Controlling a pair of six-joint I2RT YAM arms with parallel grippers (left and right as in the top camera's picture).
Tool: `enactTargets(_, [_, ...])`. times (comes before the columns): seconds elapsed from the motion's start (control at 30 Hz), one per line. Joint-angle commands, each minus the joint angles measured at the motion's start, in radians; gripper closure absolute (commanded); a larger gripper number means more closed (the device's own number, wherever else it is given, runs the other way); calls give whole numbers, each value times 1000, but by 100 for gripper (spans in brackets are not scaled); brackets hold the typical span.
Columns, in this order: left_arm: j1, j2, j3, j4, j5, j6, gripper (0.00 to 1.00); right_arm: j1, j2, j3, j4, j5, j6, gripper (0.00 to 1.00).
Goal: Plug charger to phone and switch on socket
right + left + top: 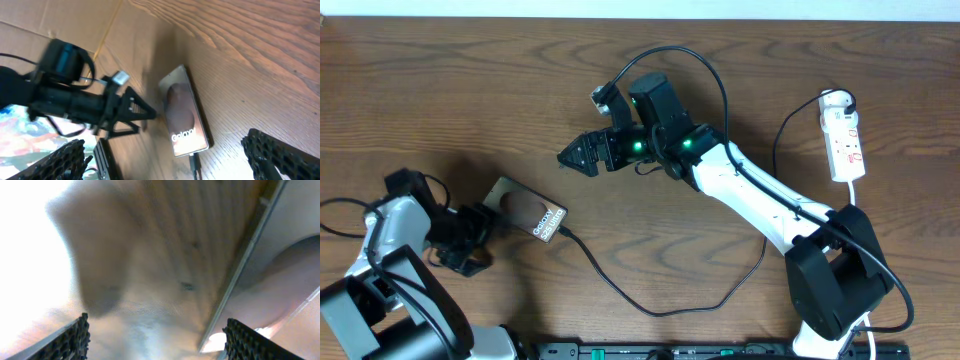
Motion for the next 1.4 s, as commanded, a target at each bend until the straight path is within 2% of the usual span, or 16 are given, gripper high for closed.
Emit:
enactTargets(0.0, [-47,-82,124,-55,-149,61,17,-6,-32,22,-15,51,-2,1])
enactTargets(0.17, [-195,-153,245,-109,-173,87,16,-50,-33,22,-52,60,-1,1])
enactTargets(0.37, [-460,-197,312,-125,-329,103,16,-190,-81,22,-175,62,-47,1])
enactTargets(0.53, [-628,-223,314,-75,-348,101,16,-315,-194,22,-336,194,-105,1])
enactTargets(0.93, [-772,-299,314,22,-343,87,16,-687,-463,22,-607,319,-194,1])
enactTargets(1.13, [-850,-387,314,53,-348,200,16,-869,-472,21,-698,319,-297,1])
enactTargets(1.37, [-866,-425,314,54,-379,202,16,-946,-469,21,-782,321,-309,1])
